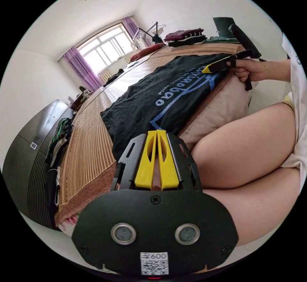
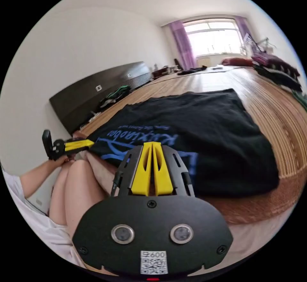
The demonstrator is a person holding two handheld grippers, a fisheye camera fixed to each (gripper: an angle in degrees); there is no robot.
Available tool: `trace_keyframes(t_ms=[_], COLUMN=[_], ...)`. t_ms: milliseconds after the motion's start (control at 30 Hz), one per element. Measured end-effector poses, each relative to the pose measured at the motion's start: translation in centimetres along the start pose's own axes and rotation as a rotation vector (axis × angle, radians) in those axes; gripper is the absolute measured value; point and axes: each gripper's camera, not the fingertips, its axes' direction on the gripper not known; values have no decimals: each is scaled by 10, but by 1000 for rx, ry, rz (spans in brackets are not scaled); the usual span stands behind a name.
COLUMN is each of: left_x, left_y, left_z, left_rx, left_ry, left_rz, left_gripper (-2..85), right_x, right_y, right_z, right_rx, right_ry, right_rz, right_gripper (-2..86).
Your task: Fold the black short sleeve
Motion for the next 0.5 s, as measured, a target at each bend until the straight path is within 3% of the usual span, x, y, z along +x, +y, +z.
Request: trace_keyframes(t_ms=[67, 300, 500], left_x=[-14, -50, -89], left_y=[6, 19, 24], left_z=[15, 68, 107], left_rx=[6, 9, 15], left_ry=[25, 20, 32], left_rz=[-20, -14, -34], left_gripper=[8, 7, 7], right_x=[43, 93, 33], right_y=[-7, -18, -50], right_z=[-38, -126, -140], right_rx=[36, 115, 184], right_ry=[56, 401, 262], right_rz=[109, 172, -8], right_gripper=[-8, -8, -9])
